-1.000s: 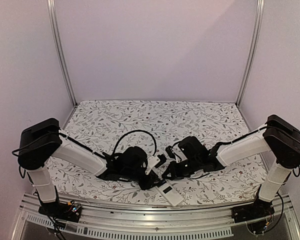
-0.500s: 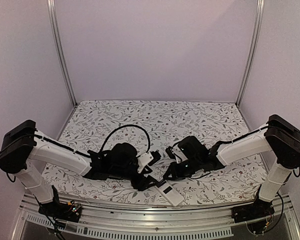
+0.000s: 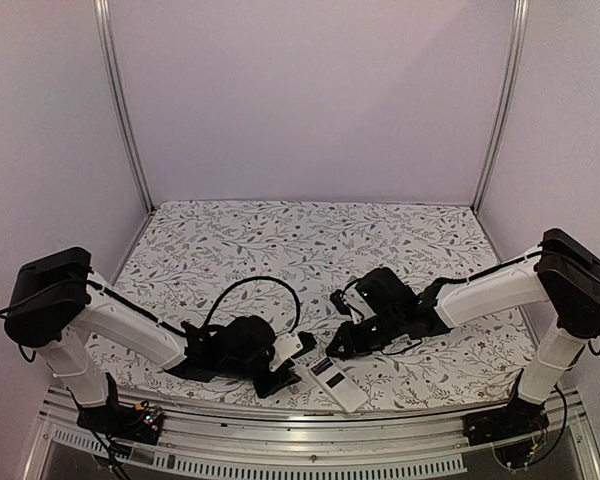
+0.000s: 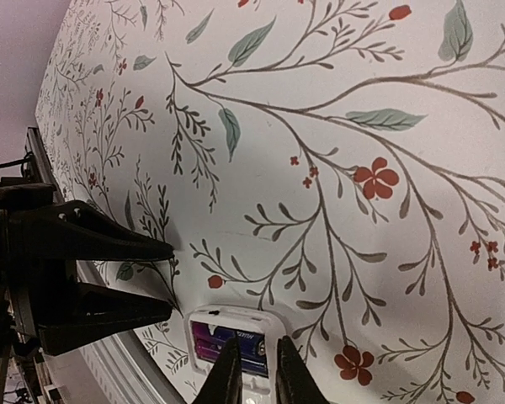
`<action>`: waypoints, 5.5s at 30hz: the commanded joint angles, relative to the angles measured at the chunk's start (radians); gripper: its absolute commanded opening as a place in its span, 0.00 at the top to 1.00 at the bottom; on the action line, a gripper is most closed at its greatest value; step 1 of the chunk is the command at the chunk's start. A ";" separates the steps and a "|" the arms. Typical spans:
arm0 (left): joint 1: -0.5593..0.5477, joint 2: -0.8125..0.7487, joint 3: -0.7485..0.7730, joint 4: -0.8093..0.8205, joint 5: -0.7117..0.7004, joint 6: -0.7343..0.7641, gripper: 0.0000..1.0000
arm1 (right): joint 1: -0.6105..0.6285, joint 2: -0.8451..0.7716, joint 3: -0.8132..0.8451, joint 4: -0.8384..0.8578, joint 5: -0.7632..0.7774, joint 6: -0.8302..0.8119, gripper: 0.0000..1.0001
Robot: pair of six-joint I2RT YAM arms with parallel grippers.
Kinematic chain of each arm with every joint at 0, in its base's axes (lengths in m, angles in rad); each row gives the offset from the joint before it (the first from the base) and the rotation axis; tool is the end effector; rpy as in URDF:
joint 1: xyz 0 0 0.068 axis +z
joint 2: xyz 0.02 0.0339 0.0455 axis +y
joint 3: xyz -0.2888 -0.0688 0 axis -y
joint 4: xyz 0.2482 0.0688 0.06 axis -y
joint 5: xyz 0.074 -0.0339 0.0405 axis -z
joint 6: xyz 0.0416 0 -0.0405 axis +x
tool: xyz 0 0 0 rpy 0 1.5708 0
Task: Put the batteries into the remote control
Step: Press the battery in the battery compartment.
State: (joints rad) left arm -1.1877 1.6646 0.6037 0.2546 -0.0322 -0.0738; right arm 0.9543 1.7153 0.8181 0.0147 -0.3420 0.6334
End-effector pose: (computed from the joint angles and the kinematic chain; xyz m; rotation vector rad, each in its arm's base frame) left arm 0.1136 -0.2783 0.1303 1.2818 2.0884 -0.5491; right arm 0.1824 0.2816 0.1553 -0.5991 2.6508 1.0216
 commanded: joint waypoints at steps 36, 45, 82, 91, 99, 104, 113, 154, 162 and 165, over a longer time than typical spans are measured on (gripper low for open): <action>-0.040 0.141 0.072 0.068 -0.025 -0.022 0.69 | 0.001 0.043 -0.019 0.039 -0.045 -0.007 0.94; -0.040 0.143 0.074 0.067 -0.035 -0.020 0.70 | 0.004 0.034 -0.021 0.026 -0.043 -0.008 0.92; -0.038 0.168 0.074 0.074 -0.066 -0.022 0.71 | 0.048 0.081 0.001 0.005 -0.025 -0.002 0.98; -0.037 0.175 0.073 0.078 -0.073 -0.029 0.71 | 0.080 0.069 -0.075 0.064 0.004 0.054 1.00; -0.039 0.171 0.070 0.075 -0.067 -0.029 0.71 | 0.070 0.077 -0.017 0.066 0.024 0.040 1.00; -0.038 0.166 0.065 0.072 -0.067 -0.027 0.71 | 0.049 0.025 0.014 0.048 0.039 0.030 0.96; -0.039 0.169 0.064 0.084 -0.059 -0.027 0.72 | 0.027 -0.109 0.007 -0.071 0.121 0.061 0.72; -0.038 0.196 0.079 0.091 -0.044 -0.007 0.72 | 0.008 0.001 -0.003 -0.081 0.022 0.124 0.71; -0.038 0.198 0.077 0.094 -0.042 -0.008 0.72 | 0.006 0.000 -0.025 -0.024 0.000 0.159 0.76; -0.038 0.197 0.077 0.094 -0.041 -0.008 0.73 | 0.005 0.001 -0.020 -0.022 -0.006 0.164 0.72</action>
State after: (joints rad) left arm -1.2221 1.8202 0.6880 0.4084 -0.0868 -0.0925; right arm 0.9615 1.7088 0.8036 -0.0536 -0.3260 0.7788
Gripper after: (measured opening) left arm 0.274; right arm 0.263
